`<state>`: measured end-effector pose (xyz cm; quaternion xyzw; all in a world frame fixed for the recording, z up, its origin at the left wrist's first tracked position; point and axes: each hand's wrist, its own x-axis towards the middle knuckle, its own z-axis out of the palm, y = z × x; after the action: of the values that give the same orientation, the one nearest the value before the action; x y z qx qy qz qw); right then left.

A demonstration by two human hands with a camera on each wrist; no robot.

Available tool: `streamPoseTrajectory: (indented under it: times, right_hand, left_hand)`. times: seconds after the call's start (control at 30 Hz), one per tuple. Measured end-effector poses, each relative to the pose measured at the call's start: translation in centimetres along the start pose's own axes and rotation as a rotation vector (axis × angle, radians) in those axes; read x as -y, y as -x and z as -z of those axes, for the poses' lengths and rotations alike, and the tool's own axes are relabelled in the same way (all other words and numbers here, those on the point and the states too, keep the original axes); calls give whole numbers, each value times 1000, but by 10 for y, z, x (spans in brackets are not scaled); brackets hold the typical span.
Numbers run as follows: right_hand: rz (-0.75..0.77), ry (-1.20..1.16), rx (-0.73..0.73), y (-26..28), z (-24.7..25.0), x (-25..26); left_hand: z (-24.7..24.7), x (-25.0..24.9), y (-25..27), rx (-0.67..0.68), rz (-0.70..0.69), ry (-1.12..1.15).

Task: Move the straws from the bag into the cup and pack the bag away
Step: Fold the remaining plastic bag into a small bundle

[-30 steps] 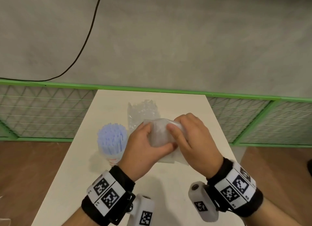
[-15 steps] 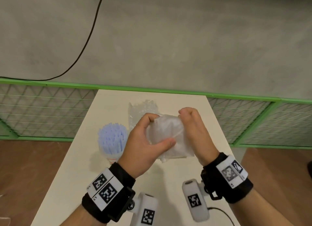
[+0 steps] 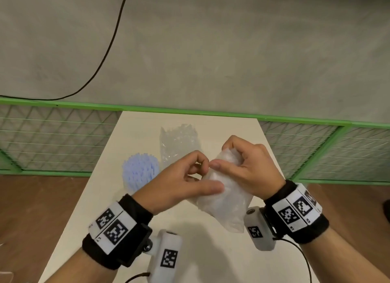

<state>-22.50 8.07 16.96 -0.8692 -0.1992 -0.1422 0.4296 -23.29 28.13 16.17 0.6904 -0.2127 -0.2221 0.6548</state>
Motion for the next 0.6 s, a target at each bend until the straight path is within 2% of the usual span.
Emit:
streamPoseTrajectory:
  times: [0.1, 0.17, 0.23, 0.3, 0.37, 0.4, 0.5, 0.6]
  right_hand:
    - [7, 49, -32, -9, -1, 6]
    - [-102, 26, -134, -11, -2, 4]
    - [-279, -136, -212, -7, -5, 2]
    - [-425, -432, -133, 2, -14, 9]
    - [-521, -719, 3, 10, -22, 19]
    - [-580, -794, 14, 12, -25, 23]
    - [-713, -809, -60, 14, -29, 22]
    - [-699, -878, -27, 10, -33, 23]
  left_hand:
    - [-7, -1, -3, -10, -37, -56]
    - [-9, 1, -3, -103, -112, -37]
    - [-8, 6, -4, -229, -173, -119]
    - [-9, 10, -4, -297, -215, -202]
    - [-13, 11, -3, -289, -248, -266]
    - [-17, 10, -2, -261, -254, -275]
    - [-22, 8, -1, -187, -192, -158]
    - [-21, 10, -4, -226, -172, -42]
